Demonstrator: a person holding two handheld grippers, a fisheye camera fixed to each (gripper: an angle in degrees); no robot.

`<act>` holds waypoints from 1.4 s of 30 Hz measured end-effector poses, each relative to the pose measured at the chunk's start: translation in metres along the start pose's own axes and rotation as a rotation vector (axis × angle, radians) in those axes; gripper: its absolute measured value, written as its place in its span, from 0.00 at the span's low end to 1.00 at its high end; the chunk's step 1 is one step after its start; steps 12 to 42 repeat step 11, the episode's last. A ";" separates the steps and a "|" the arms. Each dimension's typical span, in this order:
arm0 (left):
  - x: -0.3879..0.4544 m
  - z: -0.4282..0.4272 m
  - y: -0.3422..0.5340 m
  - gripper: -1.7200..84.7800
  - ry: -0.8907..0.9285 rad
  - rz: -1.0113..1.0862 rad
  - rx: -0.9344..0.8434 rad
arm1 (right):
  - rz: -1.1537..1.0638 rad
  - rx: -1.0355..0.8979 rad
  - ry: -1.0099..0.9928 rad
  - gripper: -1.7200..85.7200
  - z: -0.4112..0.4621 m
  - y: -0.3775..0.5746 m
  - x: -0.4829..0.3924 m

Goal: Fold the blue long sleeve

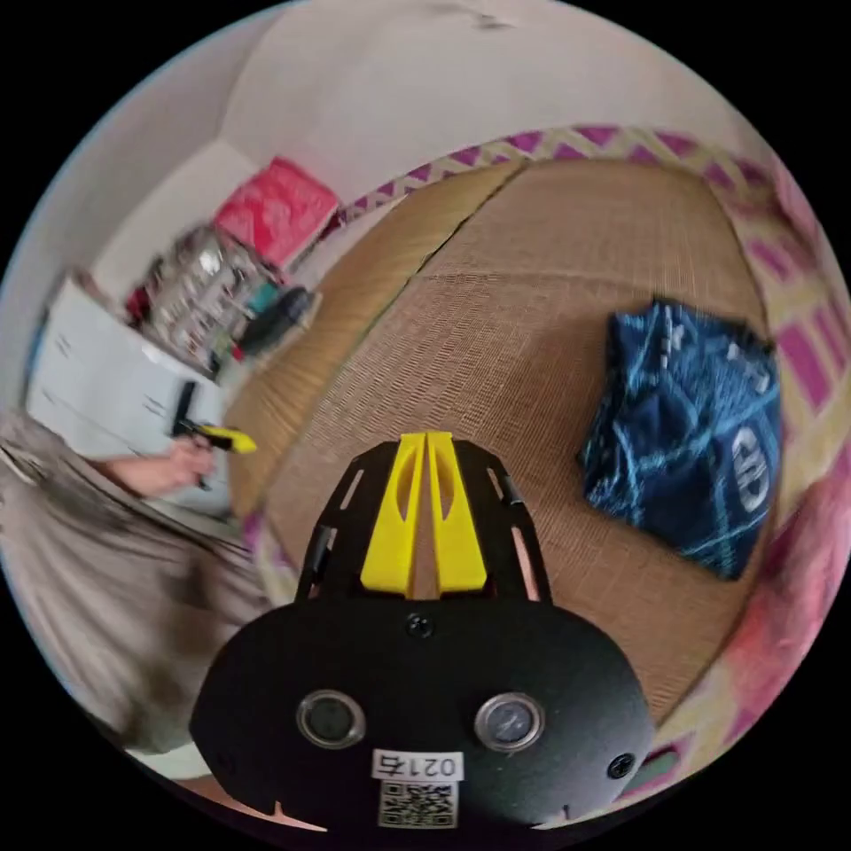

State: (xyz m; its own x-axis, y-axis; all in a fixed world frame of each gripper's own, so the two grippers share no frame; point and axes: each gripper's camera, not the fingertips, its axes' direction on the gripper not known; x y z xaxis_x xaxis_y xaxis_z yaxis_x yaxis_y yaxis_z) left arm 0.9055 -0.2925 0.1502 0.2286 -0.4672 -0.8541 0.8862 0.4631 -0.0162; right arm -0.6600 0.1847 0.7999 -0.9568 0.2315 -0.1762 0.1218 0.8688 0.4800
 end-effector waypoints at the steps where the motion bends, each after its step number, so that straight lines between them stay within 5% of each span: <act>1: 0.008 -0.028 0.019 0.01 -0.163 0.061 0.070 | -0.134 -0.007 0.198 0.01 0.015 -0.007 -0.049; 4: -0.004 -0.086 0.061 0.03 -0.296 0.083 0.178 | -0.355 0.011 0.436 0.01 0.064 -0.031 -0.152; 11: -0.083 -0.182 0.144 0.01 -0.516 0.052 0.240 | -0.580 0.031 0.318 0.04 0.192 -0.119 -0.384; 42: -0.083 -0.182 0.144 0.01 -0.516 0.052 0.240 | -0.580 0.031 0.318 0.04 0.192 -0.119 -0.384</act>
